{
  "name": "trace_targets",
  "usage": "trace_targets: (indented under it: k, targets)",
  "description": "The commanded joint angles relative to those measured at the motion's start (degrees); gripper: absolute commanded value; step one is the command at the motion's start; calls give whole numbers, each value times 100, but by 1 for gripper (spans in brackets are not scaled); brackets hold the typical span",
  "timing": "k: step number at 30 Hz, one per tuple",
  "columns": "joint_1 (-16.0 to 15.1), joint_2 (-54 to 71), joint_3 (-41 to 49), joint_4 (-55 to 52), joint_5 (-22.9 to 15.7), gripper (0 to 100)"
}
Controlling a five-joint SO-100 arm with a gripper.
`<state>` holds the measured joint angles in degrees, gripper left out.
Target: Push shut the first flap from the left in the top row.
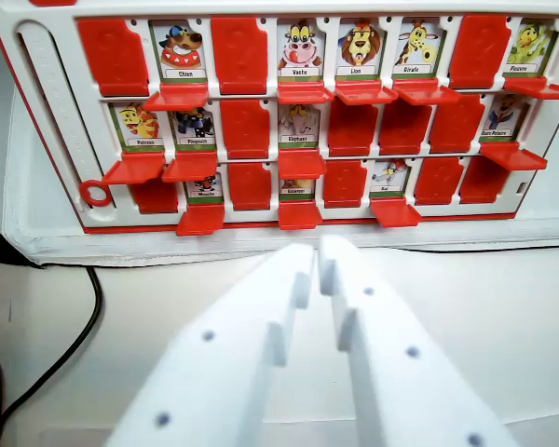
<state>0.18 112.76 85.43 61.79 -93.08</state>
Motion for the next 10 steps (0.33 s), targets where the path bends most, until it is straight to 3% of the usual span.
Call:
trace_targets:
  k: [1, 10]
  targets:
    - [44, 255, -334, -9, -26, 0]
    - [70, 220, -360, -26, -9, 0]
